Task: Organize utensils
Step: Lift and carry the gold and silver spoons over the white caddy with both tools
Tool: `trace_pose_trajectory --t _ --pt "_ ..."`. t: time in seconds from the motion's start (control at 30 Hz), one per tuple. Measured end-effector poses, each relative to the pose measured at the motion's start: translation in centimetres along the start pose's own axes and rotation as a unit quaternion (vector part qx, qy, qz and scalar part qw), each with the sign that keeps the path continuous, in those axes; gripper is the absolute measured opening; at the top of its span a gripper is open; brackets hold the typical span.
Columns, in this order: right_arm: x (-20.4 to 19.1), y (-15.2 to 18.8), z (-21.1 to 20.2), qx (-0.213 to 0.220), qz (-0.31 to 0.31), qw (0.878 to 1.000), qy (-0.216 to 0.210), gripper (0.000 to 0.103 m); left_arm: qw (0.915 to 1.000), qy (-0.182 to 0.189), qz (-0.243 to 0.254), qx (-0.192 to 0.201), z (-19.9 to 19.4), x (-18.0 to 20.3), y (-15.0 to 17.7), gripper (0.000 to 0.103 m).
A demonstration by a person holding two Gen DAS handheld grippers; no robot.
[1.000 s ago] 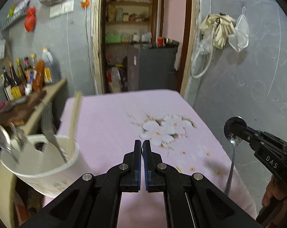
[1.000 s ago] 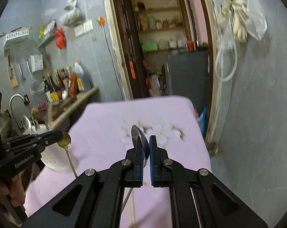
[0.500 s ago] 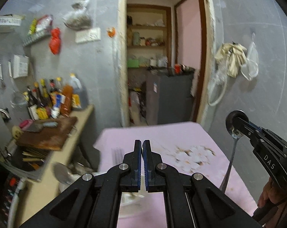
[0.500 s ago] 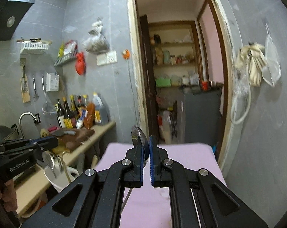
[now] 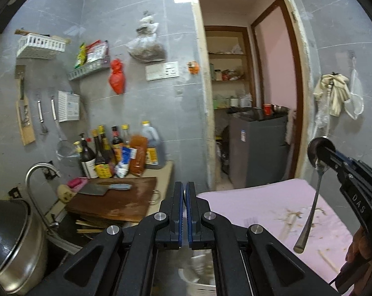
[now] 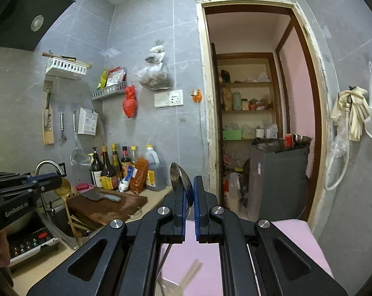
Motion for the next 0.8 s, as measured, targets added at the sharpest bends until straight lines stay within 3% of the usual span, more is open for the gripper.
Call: trace_pose_trajectory --t 0.33,0.8 --pt "-2.1 2.9 1.8 0.002 -0.036 0.999 0.026 0.005 0.9996 -0.01 -0.014 -0.023 3.2 -2.5 3.3 0.003" --pt "-0.3 6.7 4.0 -0.044 -0.045 0.996 0.069 0.005 0.9971 0.049 -0.029 -0.051 7.3 0.0 6.9 0.003"
Point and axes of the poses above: each gripper's, at about its wrist camera, not at the fingertips, and z roughly the way its jaws point, x to its right, y to its underside, the point moved 2 cm from there along z, roughly the way its jaws point, and after that the axes turned 14 degrees about z, right-handed, at the moved point
